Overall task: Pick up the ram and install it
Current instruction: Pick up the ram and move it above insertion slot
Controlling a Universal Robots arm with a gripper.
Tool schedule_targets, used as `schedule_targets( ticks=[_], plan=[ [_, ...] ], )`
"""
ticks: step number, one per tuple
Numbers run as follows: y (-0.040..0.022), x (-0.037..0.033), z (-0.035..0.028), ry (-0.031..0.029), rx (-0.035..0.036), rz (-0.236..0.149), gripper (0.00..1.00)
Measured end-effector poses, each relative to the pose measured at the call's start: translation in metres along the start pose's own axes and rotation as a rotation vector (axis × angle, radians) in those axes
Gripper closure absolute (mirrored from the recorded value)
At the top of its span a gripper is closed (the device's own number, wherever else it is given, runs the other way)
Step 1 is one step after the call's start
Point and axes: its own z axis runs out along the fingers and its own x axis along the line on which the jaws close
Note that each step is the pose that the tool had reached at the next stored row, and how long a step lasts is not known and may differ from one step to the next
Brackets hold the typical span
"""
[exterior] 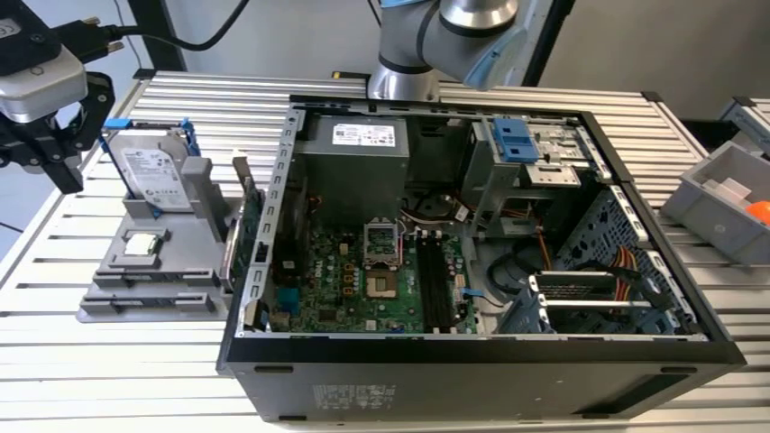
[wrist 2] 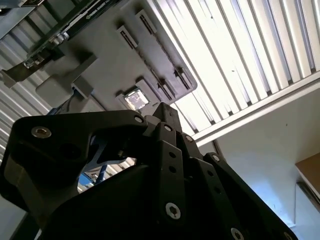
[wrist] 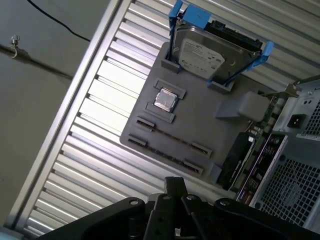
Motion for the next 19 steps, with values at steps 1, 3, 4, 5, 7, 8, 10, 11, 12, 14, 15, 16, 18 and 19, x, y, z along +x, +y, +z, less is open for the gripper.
schedule_targets(
  ticks=[1, 3, 4, 5, 7, 8, 10, 11, 12, 14, 15, 16, 18, 19],
  plan=[
    [0.0000, 0.0000, 0.0000, 0.0000, 0.0000, 0.000, 1.00],
    [0.0000, 0.0000, 0.0000, 0.0000, 0.0000, 0.000, 1.00],
    [0.0000, 0.0000, 0.0000, 0.0000, 0.0000, 0.000, 1.00],
    [0.0000, 0.0000, 0.0000, 0.0000, 0.0000, -0.001, 1.00],
    [0.0000, 0.0000, 0.0000, 0.0000, 0.0000, -0.001, 1.00],
    [0.0000, 0.0000, 0.0000, 0.0000, 0.0000, -0.001, 1.00],
    [0.0000, 0.0000, 0.0000, 0.0000, 0.0000, -0.001, 1.00],
    [0.0000, 0.0000, 0.0000, 0.0000, 0.0000, -0.001, 1.00],
    [0.0000, -0.0001, 0.0000, 0.0000, 0.0000, -0.002, 1.00],
    [0.0002, -0.0002, 0.0000, 0.0002, 0.0001, -0.006, 1.00],
    [0.0003, -0.0002, 0.0000, 0.0004, 0.0001, -0.008, 1.00],
    [0.0004, -0.0002, 0.0000, 0.0006, 0.0002, -0.011, 1.00],
    [0.0004, -0.0002, 0.0001, 0.0007, 0.0002, -0.016, 1.00],
    [0.0005, -0.0003, 0.0000, 0.0009, 0.0002, -0.019, 1.00]
  ],
)
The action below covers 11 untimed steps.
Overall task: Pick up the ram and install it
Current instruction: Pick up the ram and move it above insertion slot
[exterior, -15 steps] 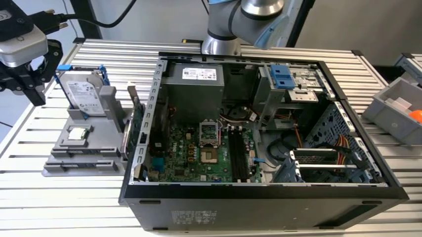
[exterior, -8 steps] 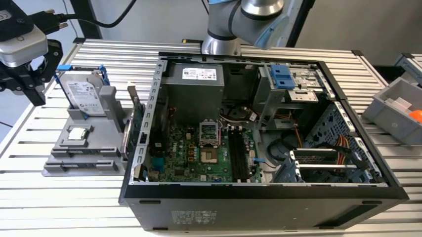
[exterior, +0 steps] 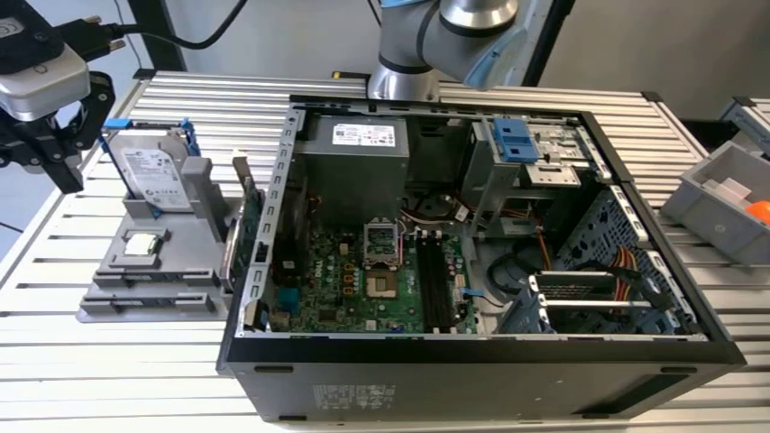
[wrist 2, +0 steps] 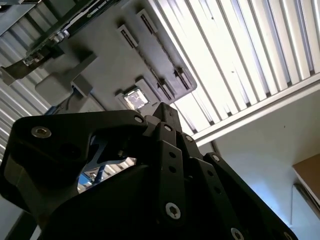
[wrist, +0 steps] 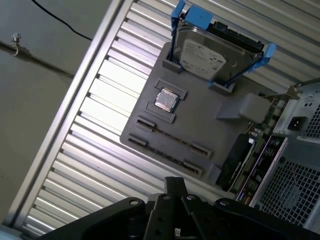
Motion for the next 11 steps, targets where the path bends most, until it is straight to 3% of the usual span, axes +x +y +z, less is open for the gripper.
schedule_targets(
  ticks=[11],
  plan=[
    [0.0000, 0.0000, 0.0000, 0.0012, 0.0003, -0.024, 1.00]
  ],
)
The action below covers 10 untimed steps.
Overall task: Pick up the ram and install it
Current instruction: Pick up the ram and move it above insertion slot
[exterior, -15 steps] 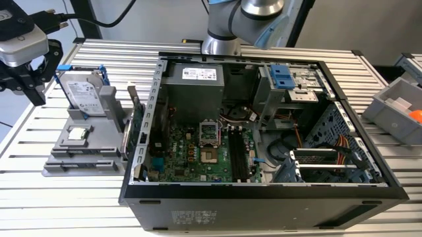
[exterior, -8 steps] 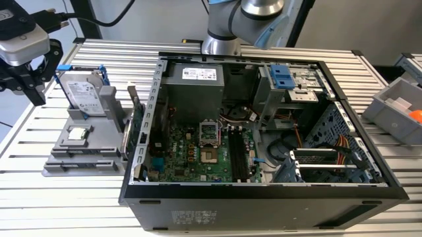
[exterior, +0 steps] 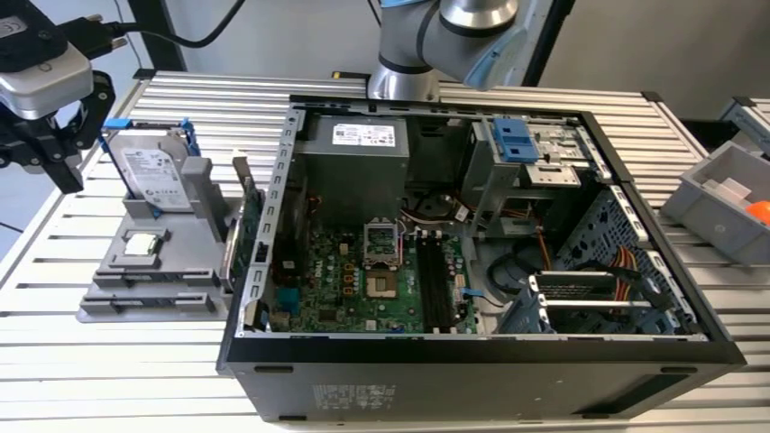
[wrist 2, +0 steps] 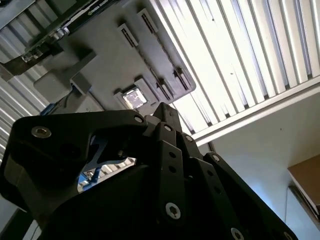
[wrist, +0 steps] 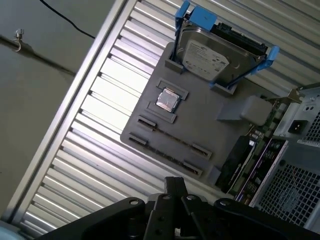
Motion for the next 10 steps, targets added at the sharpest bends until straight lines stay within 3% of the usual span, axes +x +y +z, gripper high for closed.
schedule_targets(
  ticks=[4, 10],
  plan=[
    [0.0000, 0.0000, 0.0000, 0.0003, 0.0001, -0.005, 1.00],
    [0.0000, 0.0000, 0.0000, 0.0051, 0.0010, -0.105, 1.00]
  ],
)
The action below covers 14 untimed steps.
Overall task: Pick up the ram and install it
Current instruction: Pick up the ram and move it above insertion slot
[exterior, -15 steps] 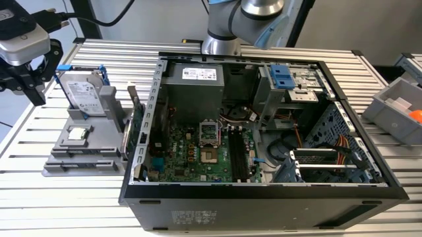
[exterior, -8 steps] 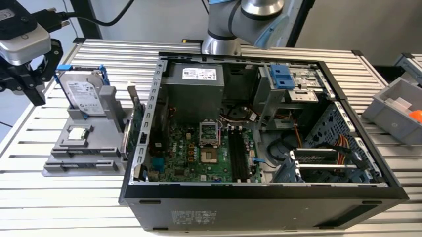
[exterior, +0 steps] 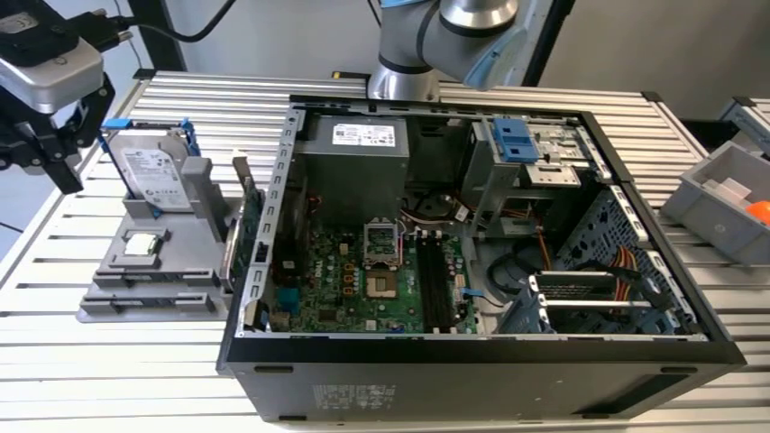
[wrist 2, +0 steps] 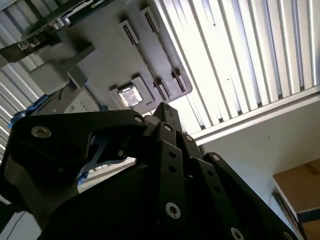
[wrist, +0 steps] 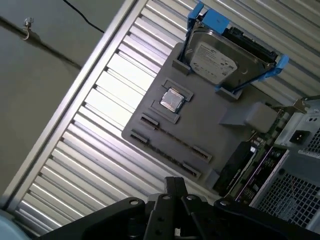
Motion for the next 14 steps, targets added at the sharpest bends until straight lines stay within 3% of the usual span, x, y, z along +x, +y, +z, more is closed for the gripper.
schedule_targets(
  ticks=[14],
  plan=[
    [0.0000, 0.0000, 0.0000, 0.0111, 0.0024, -0.225, 1.00]
  ],
)
